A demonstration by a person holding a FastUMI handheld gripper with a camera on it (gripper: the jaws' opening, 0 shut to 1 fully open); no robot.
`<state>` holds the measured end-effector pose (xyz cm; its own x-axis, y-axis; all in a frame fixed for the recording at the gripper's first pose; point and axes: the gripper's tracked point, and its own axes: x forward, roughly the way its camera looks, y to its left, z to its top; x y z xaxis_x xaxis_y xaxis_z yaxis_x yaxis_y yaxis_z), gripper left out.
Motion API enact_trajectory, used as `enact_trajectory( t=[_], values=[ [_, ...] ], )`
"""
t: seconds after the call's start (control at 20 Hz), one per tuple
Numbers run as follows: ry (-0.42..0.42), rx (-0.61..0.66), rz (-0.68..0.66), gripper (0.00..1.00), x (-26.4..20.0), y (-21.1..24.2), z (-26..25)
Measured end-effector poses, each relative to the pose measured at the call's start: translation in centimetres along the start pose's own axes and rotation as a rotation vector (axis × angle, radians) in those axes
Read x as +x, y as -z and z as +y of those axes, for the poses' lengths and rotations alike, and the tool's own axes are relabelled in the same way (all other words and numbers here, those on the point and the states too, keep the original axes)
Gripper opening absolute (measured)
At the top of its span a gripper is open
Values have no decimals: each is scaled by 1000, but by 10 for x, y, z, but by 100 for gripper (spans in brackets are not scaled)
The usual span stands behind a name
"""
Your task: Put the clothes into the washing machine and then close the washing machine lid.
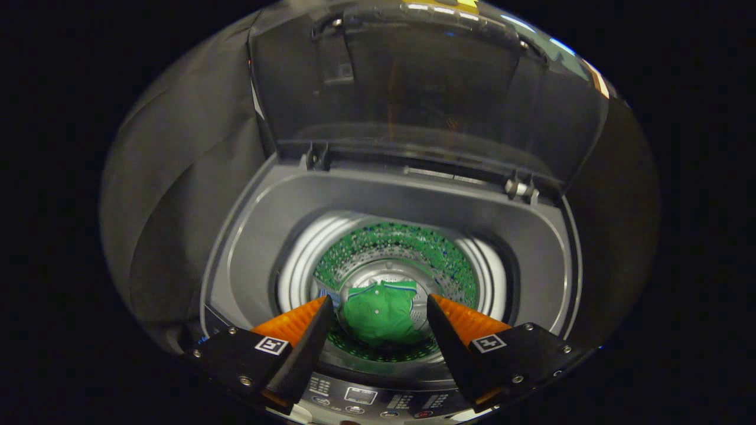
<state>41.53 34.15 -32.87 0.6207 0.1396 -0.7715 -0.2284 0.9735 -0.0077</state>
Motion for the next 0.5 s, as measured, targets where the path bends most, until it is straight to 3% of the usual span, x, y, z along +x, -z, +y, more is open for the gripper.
enact_trajectory(
  t=[0.5],
  values=[
    [128, 67, -344, 97, -120, -172, -48]
  ],
)
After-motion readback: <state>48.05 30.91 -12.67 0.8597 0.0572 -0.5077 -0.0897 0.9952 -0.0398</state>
